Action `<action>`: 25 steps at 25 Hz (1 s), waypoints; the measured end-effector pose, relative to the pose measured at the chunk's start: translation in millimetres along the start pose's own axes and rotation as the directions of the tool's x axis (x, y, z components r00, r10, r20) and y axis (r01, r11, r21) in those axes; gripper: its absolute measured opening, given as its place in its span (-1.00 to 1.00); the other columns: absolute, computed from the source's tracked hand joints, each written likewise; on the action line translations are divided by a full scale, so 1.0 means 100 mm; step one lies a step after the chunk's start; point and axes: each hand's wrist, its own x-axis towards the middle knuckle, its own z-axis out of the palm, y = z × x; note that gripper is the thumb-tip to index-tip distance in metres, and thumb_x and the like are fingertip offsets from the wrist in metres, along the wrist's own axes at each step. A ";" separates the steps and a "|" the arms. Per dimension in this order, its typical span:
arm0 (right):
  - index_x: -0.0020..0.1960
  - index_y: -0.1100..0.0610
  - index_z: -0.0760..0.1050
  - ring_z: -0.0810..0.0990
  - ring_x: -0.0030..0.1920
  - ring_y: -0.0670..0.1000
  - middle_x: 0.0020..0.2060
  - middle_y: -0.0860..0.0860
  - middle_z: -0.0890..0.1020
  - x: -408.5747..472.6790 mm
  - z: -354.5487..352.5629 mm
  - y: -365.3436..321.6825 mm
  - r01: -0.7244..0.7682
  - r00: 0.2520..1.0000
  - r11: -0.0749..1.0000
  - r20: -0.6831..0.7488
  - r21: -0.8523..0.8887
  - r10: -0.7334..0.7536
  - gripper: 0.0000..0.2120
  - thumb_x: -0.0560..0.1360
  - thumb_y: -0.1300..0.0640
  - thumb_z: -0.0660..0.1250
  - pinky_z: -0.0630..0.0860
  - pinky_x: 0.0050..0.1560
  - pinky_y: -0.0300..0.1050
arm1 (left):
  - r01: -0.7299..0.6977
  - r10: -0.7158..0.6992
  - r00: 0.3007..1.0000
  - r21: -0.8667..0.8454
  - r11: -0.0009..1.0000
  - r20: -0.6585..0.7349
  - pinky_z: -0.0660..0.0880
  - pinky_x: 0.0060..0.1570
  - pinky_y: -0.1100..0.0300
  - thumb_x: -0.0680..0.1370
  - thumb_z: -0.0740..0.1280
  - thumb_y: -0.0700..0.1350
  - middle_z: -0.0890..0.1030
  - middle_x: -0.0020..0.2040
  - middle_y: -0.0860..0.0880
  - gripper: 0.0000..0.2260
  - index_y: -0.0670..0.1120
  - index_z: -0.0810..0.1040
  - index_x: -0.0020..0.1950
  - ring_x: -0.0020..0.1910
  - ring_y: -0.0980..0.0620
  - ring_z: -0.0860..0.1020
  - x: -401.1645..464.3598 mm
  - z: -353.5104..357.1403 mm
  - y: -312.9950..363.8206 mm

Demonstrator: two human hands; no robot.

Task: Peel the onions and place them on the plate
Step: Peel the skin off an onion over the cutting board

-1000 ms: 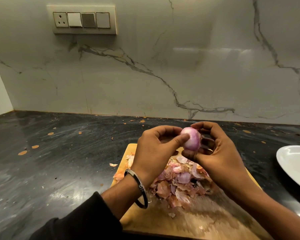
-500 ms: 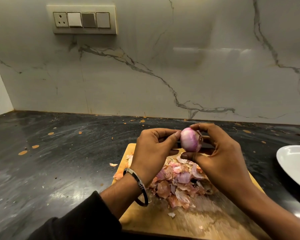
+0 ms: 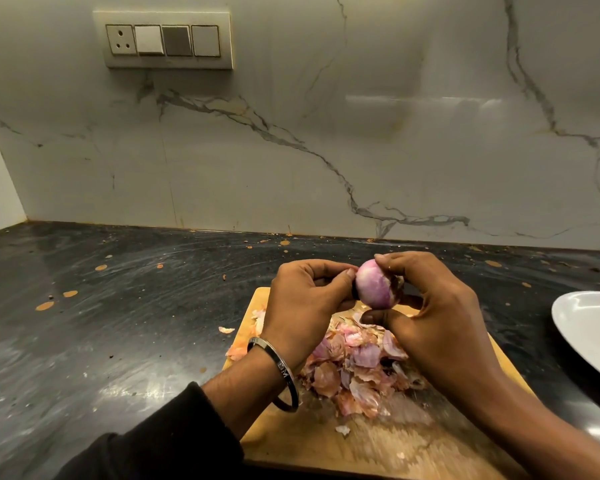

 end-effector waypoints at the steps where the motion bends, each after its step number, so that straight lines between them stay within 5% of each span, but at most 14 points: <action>1: 0.23 0.11 0.56 0.60 0.06 -0.06 0.09 -0.06 0.60 0.00 0.01 -0.01 0.006 1.000 1.000 0.003 -0.004 -0.006 -0.40 0.24 0.30 0.65 0.54 0.05 -0.42 | -0.003 0.004 1.000 0.021 1.000 -0.022 0.63 -0.20 0.23 0.54 0.39 -0.23 0.71 -0.13 -0.06 -0.89 -0.04 0.67 -0.06 -0.16 0.03 0.70 0.00 0.00 -0.01; 7: 0.26 -0.02 0.50 0.60 0.12 -0.16 0.13 -0.13 0.61 0.01 0.00 -0.03 -0.083 0.996 0.982 0.042 0.167 0.077 -0.37 0.26 0.21 0.65 0.54 0.03 -0.40 | 0.059 -0.062 0.996 -0.048 0.997 -0.061 0.62 -0.25 0.23 0.57 0.36 -0.23 0.71 -0.16 -0.10 -0.92 -0.12 0.65 -0.02 -0.23 0.04 0.69 0.04 -0.01 -0.05; 12: 0.20 -0.07 0.48 0.62 0.16 -0.11 0.12 -0.17 0.62 0.04 0.01 -0.05 -0.262 0.964 0.835 0.168 0.485 0.205 -0.40 0.28 0.32 0.58 0.62 -0.01 -0.25 | 0.117 -0.119 0.993 -0.095 0.989 -0.012 0.57 -0.33 0.29 0.61 0.29 -0.26 0.64 -0.30 -0.03 -0.90 -0.19 0.62 0.02 -0.37 0.15 0.59 0.06 0.01 -0.09; 16: 0.22 -0.04 0.48 0.65 0.14 -0.12 0.12 -0.18 0.64 0.05 -0.01 -0.10 -0.294 0.955 0.704 0.175 0.647 0.238 -0.43 0.23 0.15 0.50 0.59 -0.02 -0.31 | 0.159 -0.160 0.986 -0.028 0.987 -0.039 0.55 -0.30 0.27 0.63 0.24 -0.27 0.58 -0.23 -0.05 -0.85 -0.17 0.60 0.05 -0.35 0.14 0.53 0.10 -0.02 -0.09; 21: 0.25 -0.07 0.48 0.62 0.09 -0.21 0.08 -0.17 0.63 0.08 -0.09 -0.04 -0.328 0.945 0.852 0.132 0.409 0.300 -0.36 0.21 0.04 0.59 0.59 -0.03 -0.33 | 0.064 -0.078 0.996 0.296 0.953 0.035 0.42 -0.26 0.20 0.63 0.16 -0.20 0.51 -0.41 0.16 -0.72 -0.03 0.61 -0.16 -0.37 0.18 0.43 0.06 -0.01 -0.06; 25: 0.23 -0.05 0.53 0.60 0.07 -0.21 0.08 -0.19 0.62 0.05 -0.07 -0.04 -0.280 0.959 0.917 0.118 0.284 0.256 -0.39 0.24 0.12 0.66 0.60 -0.03 -0.32 | -0.021 0.003 0.999 0.432 0.902 0.043 0.41 -0.25 0.14 0.63 0.24 0.02 0.51 -0.35 0.01 -0.64 -0.21 0.62 -0.17 -0.35 0.11 0.43 0.04 -0.02 -0.04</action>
